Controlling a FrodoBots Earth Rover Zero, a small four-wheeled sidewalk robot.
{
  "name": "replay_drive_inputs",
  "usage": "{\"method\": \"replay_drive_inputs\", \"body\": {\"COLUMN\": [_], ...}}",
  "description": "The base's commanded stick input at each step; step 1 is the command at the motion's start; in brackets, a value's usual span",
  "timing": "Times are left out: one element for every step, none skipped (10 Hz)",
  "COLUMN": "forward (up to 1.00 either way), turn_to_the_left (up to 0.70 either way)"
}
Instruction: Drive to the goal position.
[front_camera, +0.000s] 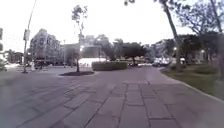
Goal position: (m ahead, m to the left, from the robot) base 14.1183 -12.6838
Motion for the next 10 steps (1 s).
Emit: {"method": "replay_drive_inputs", "body": {"forward": [0.70, 0.70, 0.70, 0.70, 0.70, 0.70, 0.70, 0.70, 0.70, 0.70], "turn_to_the_left": [0.00, 0.00, 0.00, 0.00, 0.00, 0.00, 0.00, 0.00, 0.00, 0.00]}}
